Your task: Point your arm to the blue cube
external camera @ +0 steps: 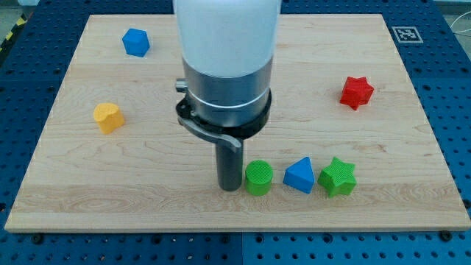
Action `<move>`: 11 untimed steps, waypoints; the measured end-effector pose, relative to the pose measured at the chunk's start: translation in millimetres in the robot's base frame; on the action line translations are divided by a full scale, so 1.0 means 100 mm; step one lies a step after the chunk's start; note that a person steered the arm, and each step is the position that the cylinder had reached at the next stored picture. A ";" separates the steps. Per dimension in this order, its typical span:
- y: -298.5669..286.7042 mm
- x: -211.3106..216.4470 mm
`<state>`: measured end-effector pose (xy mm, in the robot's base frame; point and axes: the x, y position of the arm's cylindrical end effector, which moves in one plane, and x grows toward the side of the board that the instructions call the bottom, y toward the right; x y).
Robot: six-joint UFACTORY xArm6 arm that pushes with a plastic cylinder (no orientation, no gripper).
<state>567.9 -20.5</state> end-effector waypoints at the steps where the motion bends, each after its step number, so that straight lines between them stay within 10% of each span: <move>1: -0.31 -0.04; 11: -2.66 -3.36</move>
<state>232.3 -286.7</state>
